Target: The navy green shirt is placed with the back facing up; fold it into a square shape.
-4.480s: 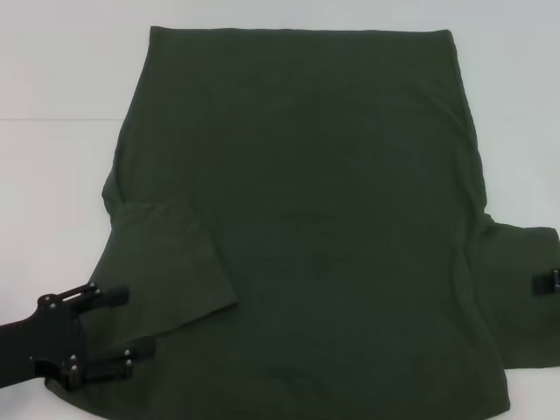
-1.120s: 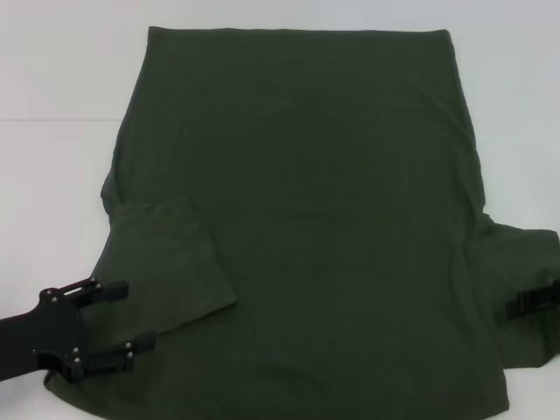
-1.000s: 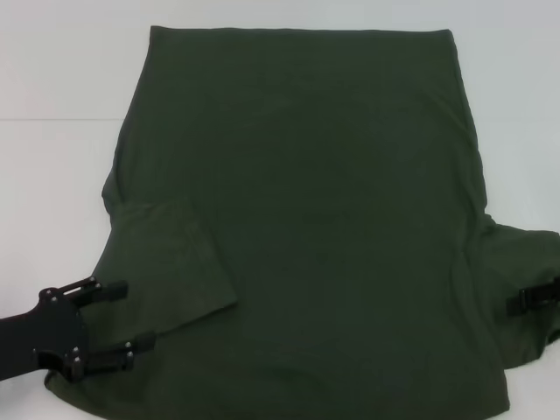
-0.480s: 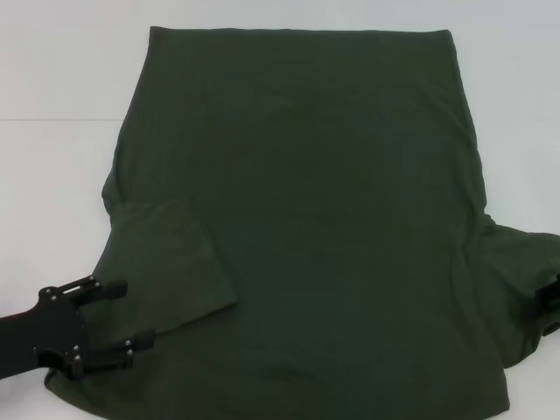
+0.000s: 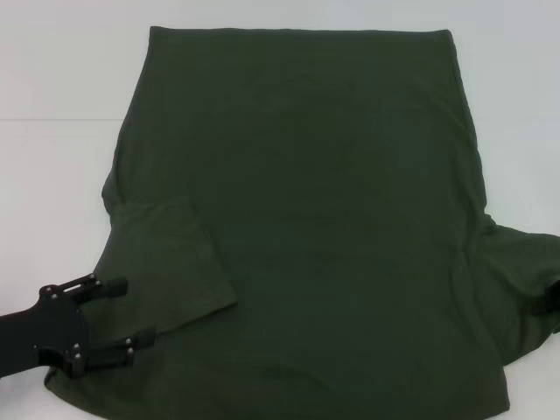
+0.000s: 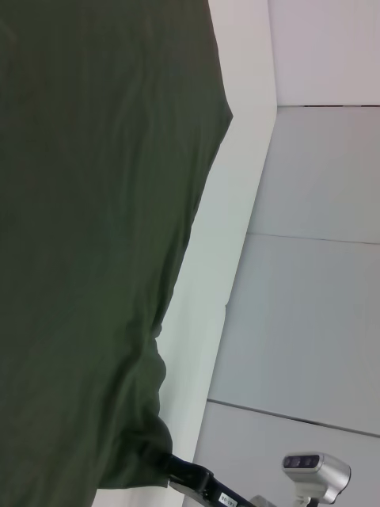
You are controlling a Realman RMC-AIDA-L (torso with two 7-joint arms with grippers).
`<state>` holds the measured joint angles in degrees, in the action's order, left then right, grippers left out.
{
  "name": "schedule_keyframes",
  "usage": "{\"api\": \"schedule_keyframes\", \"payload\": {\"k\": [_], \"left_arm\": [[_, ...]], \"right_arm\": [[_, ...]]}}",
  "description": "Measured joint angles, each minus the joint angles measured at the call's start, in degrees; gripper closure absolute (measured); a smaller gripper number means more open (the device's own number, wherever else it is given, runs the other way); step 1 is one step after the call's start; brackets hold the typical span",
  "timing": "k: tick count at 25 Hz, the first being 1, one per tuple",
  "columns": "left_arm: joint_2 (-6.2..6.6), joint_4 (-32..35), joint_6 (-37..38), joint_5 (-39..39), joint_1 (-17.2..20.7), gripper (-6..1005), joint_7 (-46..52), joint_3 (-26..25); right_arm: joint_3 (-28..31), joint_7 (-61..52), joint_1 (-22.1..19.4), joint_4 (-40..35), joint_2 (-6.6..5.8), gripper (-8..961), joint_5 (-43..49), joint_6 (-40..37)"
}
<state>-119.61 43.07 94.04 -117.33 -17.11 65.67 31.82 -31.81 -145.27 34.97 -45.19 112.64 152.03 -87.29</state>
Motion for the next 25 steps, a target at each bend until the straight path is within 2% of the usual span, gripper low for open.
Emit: {"api": "schedule_keyframes", "payload": {"k": [6, 15, 25], "left_arm": [[0.00, 0.1, 0.0, 0.0, 0.0, 149, 0.2, 0.0], [0.01, 0.3, 0.0, 0.3, 0.0, 149, 0.7, -0.2], [0.09, 0.3, 0.0, 0.6, 0.0, 150, 0.7, -0.7]], "right_arm": [[0.8, 0.2, -0.3, -1.0, -0.83, 921, -0.7, -1.1], [5.1, 0.3, -2.8, -7.9, -2.01, 922, -4.3, -6.3], [5.3, 0.9, -2.4, -11.7, -2.08, 921, -7.9, -8.3]]}}
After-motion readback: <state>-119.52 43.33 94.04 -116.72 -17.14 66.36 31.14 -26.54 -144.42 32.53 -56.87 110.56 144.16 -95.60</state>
